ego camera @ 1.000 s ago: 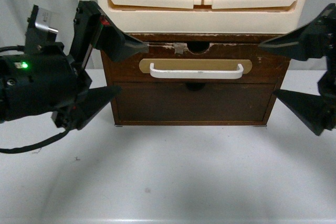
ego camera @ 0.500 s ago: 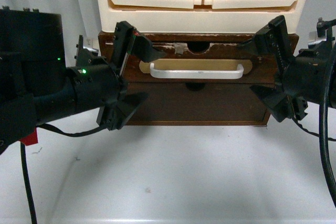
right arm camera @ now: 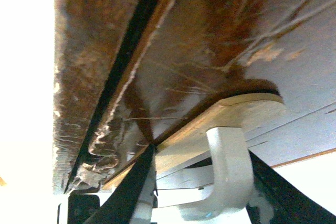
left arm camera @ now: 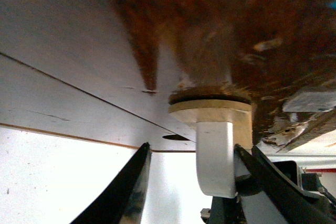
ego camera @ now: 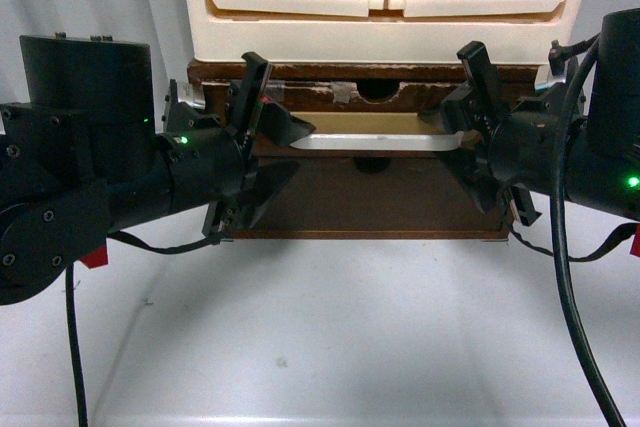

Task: Open drawer

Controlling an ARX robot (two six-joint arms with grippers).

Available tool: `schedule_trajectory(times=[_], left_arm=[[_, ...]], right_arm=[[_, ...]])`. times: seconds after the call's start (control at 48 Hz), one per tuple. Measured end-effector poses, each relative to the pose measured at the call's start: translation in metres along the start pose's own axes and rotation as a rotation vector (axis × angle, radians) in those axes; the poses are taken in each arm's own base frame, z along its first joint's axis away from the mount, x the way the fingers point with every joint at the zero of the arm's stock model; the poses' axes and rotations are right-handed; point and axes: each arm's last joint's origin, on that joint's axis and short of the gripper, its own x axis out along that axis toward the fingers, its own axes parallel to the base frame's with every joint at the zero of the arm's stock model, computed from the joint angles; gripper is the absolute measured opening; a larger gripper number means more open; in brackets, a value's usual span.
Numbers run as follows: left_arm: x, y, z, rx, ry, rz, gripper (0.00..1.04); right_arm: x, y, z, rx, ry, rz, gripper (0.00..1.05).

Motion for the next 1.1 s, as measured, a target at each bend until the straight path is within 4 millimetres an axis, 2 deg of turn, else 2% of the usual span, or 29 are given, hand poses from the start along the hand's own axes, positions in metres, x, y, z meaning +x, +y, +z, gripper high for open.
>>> schedule_trajectory(times=[0.188,0.229,0.625,0.917,0.958,1.021,1.042,1.062,1.083,1.104], left_arm=[[0.000,-0.002,0.002,-0.008,-0.005,-0.022,0.21],[0.000,-0.002,0.002,-0.028,-0.005,-0.023,0.18],[-0.007,-0.002,-0.001,-0.101,-0.011,-0.045,0.14],[-0.034,-0.001,-0.015,-0.117,-0.005,-0.060,0.14],[-0.053,-0.002,-0.023,-0.120,0.003,-0.065,0.14],[-0.089,-0.002,-0.039,-0.136,0.006,-0.067,0.13],[-0.105,-0.002,-0.046,-0.117,0.017,-0.070,0.21],[-0.132,-0.001,-0.055,-0.090,0.044,-0.079,0.30],[-0.149,-0.002,-0.059,-0.073,0.036,-0.081,0.39],[-0.155,0.000,-0.060,-0.068,0.025,-0.069,0.48]], right_arm=[[-0.001,-0.002,-0.003,0.018,0.010,-0.008,0.23],[-0.001,-0.002,-0.003,0.051,0.010,-0.009,0.21],[-0.007,-0.005,-0.010,0.140,0.004,0.008,0.17],[-0.030,-0.004,-0.029,0.152,0.019,0.021,0.16],[-0.044,-0.003,-0.040,0.158,0.031,0.033,0.16],[-0.075,0.005,-0.067,0.166,0.043,0.041,0.16],[-0.086,0.006,-0.076,0.166,0.051,0.039,0.16],[-0.098,0.006,-0.082,0.130,0.066,0.039,0.24],[-0.111,0.000,-0.094,0.082,0.124,0.014,0.35],[-0.117,-0.002,-0.107,0.055,0.173,0.001,0.44]])
